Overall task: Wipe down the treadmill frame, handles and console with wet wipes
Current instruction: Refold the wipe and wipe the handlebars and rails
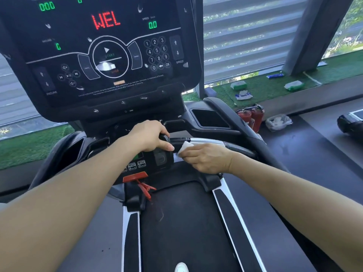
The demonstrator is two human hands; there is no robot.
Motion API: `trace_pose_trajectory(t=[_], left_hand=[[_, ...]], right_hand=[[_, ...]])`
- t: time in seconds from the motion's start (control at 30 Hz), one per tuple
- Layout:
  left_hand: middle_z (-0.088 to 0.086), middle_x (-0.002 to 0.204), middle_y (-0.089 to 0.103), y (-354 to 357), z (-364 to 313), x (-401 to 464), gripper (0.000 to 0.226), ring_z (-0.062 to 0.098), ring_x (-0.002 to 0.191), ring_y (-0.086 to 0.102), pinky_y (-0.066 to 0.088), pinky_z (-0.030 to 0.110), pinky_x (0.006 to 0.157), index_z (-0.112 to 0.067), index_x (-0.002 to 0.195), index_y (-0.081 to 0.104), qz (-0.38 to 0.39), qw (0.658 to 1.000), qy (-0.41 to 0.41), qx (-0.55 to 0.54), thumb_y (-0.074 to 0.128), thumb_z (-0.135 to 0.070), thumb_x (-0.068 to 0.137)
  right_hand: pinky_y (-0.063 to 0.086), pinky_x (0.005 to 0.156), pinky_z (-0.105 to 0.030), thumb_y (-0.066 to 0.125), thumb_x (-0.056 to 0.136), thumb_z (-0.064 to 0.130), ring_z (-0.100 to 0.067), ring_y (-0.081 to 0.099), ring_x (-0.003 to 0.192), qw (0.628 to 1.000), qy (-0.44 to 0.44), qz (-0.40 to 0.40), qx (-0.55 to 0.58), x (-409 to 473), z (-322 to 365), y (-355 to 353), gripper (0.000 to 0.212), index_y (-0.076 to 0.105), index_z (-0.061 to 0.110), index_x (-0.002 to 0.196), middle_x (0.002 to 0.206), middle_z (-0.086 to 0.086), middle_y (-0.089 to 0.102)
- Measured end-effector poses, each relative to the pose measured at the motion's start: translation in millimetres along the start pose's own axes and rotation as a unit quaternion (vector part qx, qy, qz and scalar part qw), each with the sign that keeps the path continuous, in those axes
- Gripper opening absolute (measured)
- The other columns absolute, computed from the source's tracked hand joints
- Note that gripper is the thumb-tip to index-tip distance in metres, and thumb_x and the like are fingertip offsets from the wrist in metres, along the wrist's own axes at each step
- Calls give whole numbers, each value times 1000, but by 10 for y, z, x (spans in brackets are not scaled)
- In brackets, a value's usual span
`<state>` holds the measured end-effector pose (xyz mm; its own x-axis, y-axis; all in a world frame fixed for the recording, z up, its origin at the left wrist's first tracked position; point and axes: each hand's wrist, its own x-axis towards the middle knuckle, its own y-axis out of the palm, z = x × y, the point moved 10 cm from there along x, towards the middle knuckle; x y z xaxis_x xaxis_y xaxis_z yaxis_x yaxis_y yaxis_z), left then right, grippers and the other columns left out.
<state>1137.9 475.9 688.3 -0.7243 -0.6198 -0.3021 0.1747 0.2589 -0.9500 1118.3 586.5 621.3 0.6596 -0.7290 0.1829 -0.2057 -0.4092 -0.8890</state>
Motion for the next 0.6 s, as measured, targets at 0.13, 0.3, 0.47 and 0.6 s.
trace_pose_trajectory(t=[0.13, 0.3, 0.47, 0.6], left_hand=[[-1, 131, 54, 6, 6, -1, 59, 24, 120, 50, 45, 36, 93, -28, 124, 59, 3, 1000, 0, -10, 71, -54, 73], [1, 131, 55, 20, -15, 4, 59, 24, 119, 50, 44, 35, 91, -26, 126, 57, 5, 1000, 3, 1, 70, -53, 76], [1, 129, 54, 71, -58, 5, 55, 25, 117, 52, 46, 39, 93, -22, 130, 53, 10, 999, 3, 33, 65, -49, 83], [-2, 126, 51, 74, -223, -31, 43, 23, 114, 50, 48, 42, 88, -23, 127, 55, -31, 998, 25, 56, 64, -36, 87]], right_hand=[[36, 106, -28, 42, 88, 9, -16, 61, 113, 998, 35, 45, 7, -608, -92, 79, 35, 75, 8, 78, 98, -1, 71], [47, 99, -28, 41, 88, 6, -16, 63, 110, 999, 45, -17, 6, -198, -59, -53, 36, 75, 9, 76, 95, 0, 71], [37, 103, -24, 34, 93, 6, -11, 60, 112, 993, 92, 20, 73, -262, -151, 109, 44, 75, 9, 79, 94, 3, 71], [28, 107, -21, 18, 91, 32, -15, 43, 128, 997, 65, 37, -19, -704, -107, 223, 59, 59, 11, 127, 132, -2, 56]])
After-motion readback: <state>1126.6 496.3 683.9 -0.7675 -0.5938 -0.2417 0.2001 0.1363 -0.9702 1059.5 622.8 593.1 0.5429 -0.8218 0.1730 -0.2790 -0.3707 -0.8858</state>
